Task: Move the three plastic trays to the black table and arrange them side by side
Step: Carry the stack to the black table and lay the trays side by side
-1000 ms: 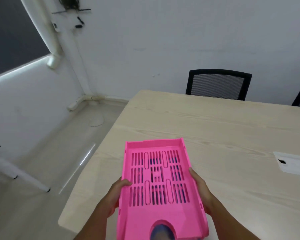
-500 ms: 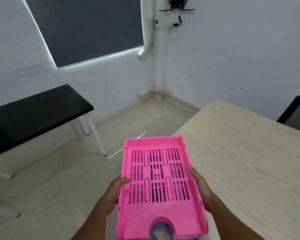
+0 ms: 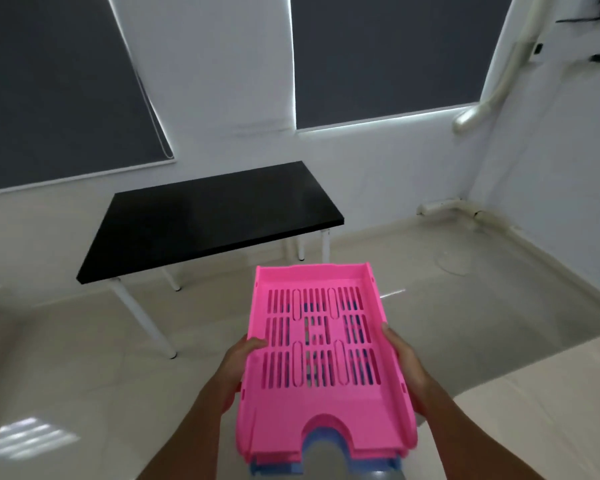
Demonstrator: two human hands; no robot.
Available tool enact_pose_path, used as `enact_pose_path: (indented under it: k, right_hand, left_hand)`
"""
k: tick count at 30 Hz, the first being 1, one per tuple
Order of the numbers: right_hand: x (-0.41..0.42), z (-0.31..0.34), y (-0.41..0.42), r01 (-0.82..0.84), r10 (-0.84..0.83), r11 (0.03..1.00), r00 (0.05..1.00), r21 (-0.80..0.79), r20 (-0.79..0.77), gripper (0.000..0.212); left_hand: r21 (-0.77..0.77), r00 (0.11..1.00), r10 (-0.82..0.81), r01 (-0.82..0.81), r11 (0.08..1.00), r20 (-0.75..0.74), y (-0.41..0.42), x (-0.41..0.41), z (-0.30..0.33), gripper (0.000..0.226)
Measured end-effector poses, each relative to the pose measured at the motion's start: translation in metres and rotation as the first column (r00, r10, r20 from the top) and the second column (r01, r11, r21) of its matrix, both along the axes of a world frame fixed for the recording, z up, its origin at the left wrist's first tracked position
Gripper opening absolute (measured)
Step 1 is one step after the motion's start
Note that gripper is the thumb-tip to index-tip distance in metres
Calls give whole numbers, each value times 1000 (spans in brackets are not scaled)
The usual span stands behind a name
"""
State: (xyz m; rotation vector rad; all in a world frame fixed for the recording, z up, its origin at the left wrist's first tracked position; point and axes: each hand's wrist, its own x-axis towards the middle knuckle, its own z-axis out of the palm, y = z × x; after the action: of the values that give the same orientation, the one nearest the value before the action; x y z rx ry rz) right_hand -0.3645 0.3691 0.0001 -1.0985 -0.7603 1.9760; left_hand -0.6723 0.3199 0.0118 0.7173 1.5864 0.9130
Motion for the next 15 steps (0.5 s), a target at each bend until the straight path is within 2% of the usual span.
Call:
enact_pose_path:
  k: [7,11,15]
  right_hand:
    - [-87,-4,100,-107,106,994,993,15,49,58]
    - [-127,3,166,-170,167,984,984,46,62,54]
    - [-162,15,238,-253,251,964,967,80,42,54]
  left_hand:
    - [17,989,137,-138,990,62,53,-75,-2,38]
    - [61,983,136,-144,988,119,100,-109,5,42]
    - [98,970,178,-196,976,167,158,-138,17,56]
